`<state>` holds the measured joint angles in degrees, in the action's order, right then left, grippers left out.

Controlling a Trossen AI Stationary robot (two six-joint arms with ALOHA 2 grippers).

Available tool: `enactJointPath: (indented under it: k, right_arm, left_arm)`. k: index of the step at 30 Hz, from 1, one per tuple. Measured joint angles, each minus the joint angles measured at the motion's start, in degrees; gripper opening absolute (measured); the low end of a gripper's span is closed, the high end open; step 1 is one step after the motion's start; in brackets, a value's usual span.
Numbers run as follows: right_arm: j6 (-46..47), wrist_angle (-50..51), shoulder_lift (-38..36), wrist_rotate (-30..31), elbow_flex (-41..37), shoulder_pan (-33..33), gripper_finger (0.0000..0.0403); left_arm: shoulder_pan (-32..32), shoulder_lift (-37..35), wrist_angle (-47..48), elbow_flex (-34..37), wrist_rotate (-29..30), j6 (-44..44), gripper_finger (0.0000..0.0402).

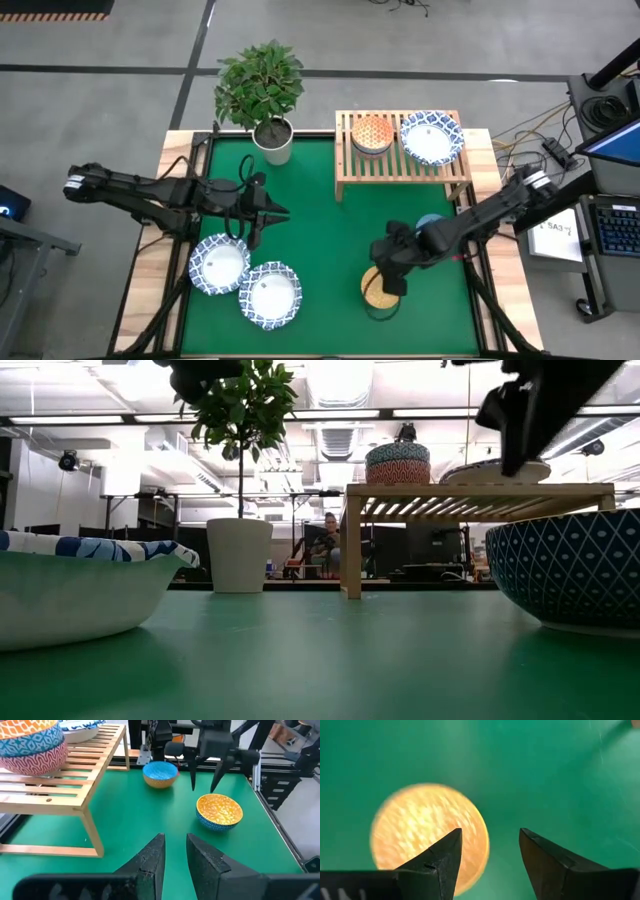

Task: Place and stack bowls onto a shelf
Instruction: Stack the yellow patterned bowl on top of the yellow patterned bowl on the shelf

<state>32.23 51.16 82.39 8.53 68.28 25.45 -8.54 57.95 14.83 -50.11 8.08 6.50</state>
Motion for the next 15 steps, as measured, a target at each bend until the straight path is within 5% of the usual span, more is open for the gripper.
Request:
enactJointPath:
  k: [15]
  right_arm:
    - [-1.6, 3.6, 12.0, -2.7, 3.6, -0.4, 0.0167]
  left_arm:
    - [0.0, 0.0, 0.2, 0.3, 0.4, -1.5, 0.0061]
